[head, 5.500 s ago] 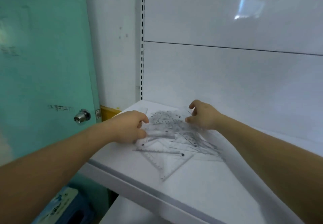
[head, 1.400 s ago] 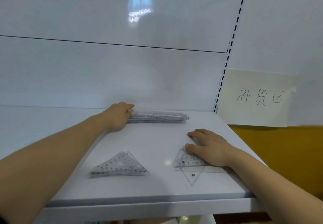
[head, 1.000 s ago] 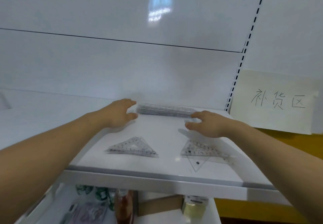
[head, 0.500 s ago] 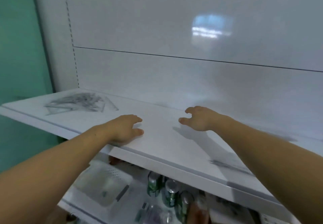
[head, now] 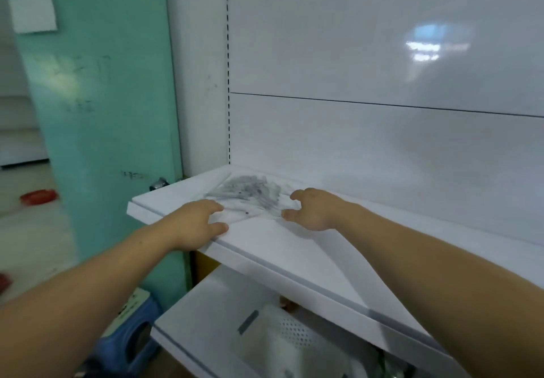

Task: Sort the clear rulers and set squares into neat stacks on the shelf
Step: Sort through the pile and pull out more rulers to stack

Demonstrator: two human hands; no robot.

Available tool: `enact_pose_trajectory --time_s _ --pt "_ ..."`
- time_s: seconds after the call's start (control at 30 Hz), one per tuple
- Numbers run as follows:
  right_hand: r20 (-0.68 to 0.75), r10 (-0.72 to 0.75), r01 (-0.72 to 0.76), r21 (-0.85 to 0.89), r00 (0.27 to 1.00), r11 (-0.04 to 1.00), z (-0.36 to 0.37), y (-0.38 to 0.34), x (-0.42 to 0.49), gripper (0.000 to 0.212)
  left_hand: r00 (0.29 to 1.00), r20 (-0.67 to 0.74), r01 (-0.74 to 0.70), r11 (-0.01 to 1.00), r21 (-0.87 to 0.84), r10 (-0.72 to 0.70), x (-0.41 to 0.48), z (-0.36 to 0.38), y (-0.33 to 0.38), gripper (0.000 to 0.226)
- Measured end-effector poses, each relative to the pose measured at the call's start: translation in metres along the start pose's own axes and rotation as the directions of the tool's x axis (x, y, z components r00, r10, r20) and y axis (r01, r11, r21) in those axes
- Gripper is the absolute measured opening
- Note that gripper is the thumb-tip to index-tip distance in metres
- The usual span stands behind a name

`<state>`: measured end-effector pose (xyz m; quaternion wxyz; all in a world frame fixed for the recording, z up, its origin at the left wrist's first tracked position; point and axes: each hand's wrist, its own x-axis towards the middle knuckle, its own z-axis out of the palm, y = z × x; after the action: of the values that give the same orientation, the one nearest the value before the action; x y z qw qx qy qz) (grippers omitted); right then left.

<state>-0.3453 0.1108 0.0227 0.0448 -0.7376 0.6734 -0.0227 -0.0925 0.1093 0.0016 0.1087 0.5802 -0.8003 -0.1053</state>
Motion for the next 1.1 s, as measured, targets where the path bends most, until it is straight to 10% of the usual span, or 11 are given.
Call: enact_pose_trajectory --time_s 0.57,1.1 --pt "-0.028 -0.086 0.089 0.095 0.996 0.992 0.005 -0.04 0.19 0.047 0.994 0.017 -0.109 0.994 0.032 0.108 0.152 -0.011 -0.076 0.047" --pt "-0.36 0.347 -0.259 0.271 0.866 0.927 0.024 -0.037 0.119 0.047 0.921 -0.038 -0.389 0.921 -0.022 0.388 0.174 -0.013 -0.091 0.043"
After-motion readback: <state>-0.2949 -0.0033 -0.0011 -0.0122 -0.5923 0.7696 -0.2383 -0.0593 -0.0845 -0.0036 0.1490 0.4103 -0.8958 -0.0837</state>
